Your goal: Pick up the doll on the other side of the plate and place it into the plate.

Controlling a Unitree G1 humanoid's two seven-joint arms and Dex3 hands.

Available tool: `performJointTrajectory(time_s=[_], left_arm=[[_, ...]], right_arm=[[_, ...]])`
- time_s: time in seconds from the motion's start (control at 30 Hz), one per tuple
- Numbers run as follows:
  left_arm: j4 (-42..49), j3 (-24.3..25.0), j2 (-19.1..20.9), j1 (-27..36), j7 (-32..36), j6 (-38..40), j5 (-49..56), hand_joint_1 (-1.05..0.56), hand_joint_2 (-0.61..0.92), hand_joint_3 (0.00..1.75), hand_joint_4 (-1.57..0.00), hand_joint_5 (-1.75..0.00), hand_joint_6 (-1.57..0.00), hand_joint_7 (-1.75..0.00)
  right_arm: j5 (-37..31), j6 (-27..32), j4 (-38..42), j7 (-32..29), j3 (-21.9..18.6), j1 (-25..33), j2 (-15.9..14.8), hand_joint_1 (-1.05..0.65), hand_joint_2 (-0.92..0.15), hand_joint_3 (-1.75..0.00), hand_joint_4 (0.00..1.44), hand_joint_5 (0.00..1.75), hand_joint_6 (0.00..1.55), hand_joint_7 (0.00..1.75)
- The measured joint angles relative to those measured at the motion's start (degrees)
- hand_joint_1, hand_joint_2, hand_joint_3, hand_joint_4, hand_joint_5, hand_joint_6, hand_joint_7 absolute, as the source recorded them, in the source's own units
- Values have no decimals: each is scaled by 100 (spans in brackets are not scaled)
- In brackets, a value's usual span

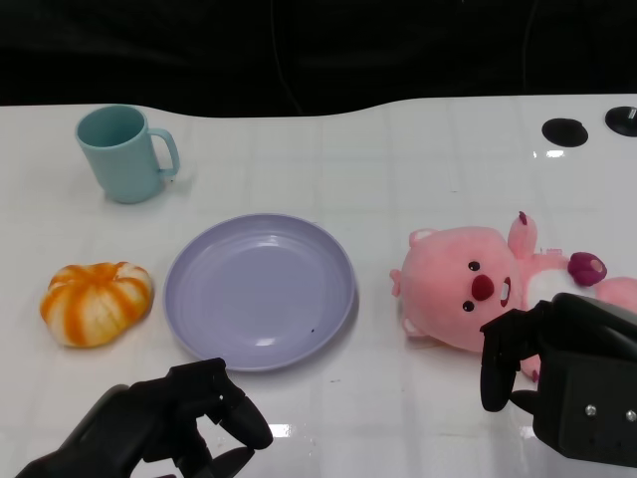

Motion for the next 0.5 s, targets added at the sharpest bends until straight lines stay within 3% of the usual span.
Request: performJointTrajectory(time_s=[0.5], left_arm=[[0,4,0,-6,0,-1,-3,-21,91,46,-62,-155,-62,-126]], right_arm=[[-5,2,-2,3,6,-18,0,-12,-60,-89,77,174,80,113]])
